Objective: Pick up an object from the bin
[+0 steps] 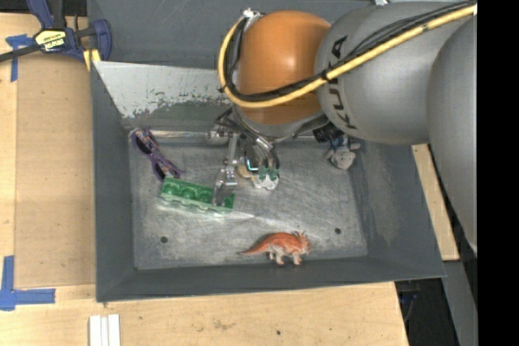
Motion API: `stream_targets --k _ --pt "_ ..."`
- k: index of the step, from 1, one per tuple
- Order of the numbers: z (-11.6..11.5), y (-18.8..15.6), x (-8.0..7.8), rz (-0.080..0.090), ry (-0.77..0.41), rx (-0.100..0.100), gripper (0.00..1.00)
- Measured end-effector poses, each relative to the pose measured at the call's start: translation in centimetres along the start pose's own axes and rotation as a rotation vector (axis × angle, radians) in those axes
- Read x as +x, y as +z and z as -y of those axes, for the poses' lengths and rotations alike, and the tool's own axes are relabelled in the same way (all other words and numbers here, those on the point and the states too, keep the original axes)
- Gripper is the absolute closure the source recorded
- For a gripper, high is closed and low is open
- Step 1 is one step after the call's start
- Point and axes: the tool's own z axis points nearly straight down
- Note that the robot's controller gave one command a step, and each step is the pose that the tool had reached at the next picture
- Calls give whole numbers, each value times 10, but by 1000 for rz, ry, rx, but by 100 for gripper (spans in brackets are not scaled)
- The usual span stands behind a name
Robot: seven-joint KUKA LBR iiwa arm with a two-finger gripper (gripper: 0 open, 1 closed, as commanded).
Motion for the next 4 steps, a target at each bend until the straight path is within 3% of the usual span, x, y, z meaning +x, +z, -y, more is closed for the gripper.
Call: stream_targets --k 1,2,3,4 --pt "0 -4 -2 8 3 -1 0" --pt "-3 22 7 16 84 -3 0" --pt "-16 78 -2 10 171 -3 0" --pt "46 88 20 16 -18 -1 100"
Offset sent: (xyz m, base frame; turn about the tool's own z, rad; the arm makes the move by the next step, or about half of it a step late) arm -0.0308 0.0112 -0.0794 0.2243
